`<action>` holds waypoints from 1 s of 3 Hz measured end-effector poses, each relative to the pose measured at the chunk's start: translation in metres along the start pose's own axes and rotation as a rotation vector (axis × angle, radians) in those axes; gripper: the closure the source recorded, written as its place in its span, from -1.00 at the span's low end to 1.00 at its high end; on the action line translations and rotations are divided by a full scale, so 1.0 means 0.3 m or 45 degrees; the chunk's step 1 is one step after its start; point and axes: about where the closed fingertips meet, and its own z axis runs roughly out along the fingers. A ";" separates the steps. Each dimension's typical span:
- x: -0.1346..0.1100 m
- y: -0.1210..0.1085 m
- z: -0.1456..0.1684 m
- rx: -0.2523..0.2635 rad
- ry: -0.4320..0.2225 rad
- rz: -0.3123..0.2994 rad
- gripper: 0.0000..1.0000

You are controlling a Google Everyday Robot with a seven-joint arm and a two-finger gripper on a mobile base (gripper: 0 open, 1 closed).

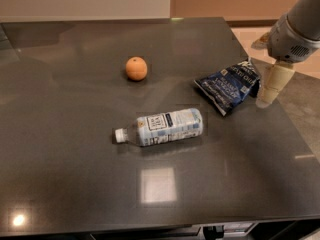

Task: Pick blue chip bag

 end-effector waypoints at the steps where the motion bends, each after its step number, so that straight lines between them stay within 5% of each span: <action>1: 0.017 -0.083 0.089 -0.050 -0.008 0.003 -1.00; 3: 0.052 -0.170 0.195 -0.127 -0.020 0.041 -1.00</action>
Offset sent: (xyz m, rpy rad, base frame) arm 0.0744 -0.0215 -0.0498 0.0286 0.1229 -0.0150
